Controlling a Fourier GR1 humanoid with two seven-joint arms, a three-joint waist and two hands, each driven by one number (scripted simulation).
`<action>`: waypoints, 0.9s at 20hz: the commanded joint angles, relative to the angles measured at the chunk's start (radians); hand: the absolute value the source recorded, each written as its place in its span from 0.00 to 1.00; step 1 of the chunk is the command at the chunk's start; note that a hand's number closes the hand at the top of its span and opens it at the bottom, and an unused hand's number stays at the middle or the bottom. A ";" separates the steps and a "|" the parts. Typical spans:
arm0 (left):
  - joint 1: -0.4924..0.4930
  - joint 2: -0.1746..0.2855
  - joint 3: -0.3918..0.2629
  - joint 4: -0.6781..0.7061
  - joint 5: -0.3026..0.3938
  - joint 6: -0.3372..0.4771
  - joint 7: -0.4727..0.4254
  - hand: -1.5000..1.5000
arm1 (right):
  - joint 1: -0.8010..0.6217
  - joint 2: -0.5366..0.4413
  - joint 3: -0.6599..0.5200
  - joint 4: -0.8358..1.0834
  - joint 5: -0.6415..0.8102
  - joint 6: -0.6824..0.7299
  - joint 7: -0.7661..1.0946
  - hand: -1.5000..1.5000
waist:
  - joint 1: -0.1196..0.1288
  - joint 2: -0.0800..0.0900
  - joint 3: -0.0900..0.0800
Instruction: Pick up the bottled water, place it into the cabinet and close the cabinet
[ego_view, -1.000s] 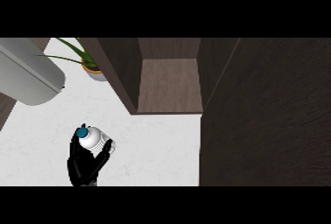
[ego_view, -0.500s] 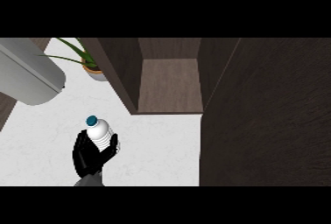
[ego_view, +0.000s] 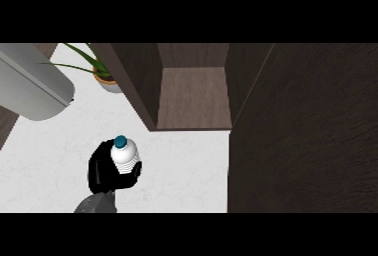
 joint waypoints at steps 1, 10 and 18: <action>0.019 0.032 -0.042 -0.080 -0.023 -0.042 0.051 1.00 | 0.074 0.006 -0.017 -0.188 -0.107 0.001 0.061 0.00 | 0.007 -0.002 0.001; 0.049 -0.031 -0.183 -0.396 -0.084 0.095 0.245 1.00 | 0.022 0.007 -0.031 -0.136 -0.083 -0.009 0.043 0.00 | 0.015 -0.005 0.002; 0.008 -0.071 -0.317 -0.727 -0.148 0.320 0.506 1.00 | -0.027 -0.032 -0.066 -0.122 -0.138 -0.019 0.084 0.00 | 0.019 -0.004 0.002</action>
